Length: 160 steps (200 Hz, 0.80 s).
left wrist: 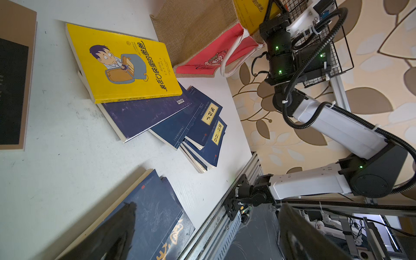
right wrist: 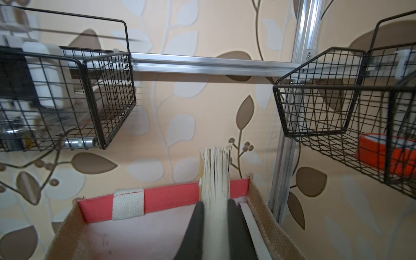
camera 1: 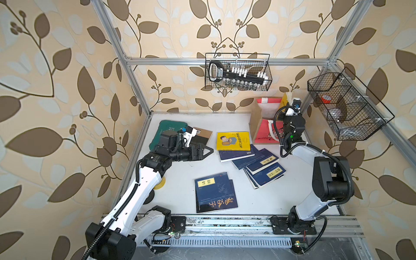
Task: Put the books into the canvas bag
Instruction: Place the book in the canvas bag.
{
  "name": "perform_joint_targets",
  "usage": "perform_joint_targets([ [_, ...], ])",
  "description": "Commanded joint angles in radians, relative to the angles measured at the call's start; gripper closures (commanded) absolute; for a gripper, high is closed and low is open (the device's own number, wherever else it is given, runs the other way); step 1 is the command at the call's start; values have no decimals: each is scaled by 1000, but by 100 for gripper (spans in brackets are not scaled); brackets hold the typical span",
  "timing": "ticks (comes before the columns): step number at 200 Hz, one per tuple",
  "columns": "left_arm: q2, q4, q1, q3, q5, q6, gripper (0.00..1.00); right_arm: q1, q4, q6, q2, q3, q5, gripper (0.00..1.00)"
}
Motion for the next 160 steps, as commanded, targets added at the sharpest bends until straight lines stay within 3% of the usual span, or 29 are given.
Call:
perform_joint_targets([
  [1,-24,27,6,4,18,18,1,1,81,15,8,1,24,94],
  [48,-29,22,6,3,18,22,1,0,43,49,20,4,30,66],
  [160,-35,20,6,4,18,23,1,-3,-42,53,13,58,-16,51],
])
